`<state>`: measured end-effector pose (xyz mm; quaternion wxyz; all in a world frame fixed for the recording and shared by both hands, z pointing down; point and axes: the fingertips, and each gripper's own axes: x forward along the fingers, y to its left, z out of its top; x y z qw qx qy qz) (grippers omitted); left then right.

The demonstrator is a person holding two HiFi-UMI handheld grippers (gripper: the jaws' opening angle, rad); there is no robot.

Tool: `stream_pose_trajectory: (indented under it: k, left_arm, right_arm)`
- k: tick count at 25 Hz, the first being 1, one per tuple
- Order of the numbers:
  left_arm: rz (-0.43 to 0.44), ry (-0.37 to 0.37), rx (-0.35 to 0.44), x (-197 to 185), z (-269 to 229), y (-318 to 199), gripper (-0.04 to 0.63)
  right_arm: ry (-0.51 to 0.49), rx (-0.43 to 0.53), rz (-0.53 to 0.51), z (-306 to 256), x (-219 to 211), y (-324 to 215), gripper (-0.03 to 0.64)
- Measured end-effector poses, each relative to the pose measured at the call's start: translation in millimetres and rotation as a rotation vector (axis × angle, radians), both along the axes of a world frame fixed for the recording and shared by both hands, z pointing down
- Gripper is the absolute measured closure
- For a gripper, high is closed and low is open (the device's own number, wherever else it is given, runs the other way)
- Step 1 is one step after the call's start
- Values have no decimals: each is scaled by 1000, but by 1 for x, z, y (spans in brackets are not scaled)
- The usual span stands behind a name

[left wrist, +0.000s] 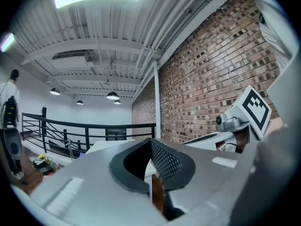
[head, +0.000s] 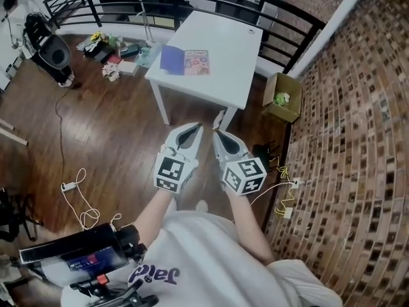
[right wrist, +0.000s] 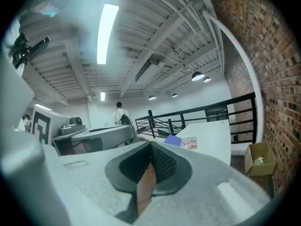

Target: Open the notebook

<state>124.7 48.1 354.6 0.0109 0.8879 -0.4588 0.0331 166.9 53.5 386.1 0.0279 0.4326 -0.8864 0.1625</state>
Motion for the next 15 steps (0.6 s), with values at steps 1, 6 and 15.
stream_pose_trajectory:
  k: [1,6,15]
  left_arm:
    - [3,0,4,-3,1,2,580]
    - [-27,19,4,-35,3,7,580]
    - [-54,6,-17,-66,6,8,579]
  right_arm:
    - [-3,5,7,-3,-2,-1,624]
    - [-3,37,-19,-15,-32,6,624]
    - [15,46,-72,-19,-69,10,624]
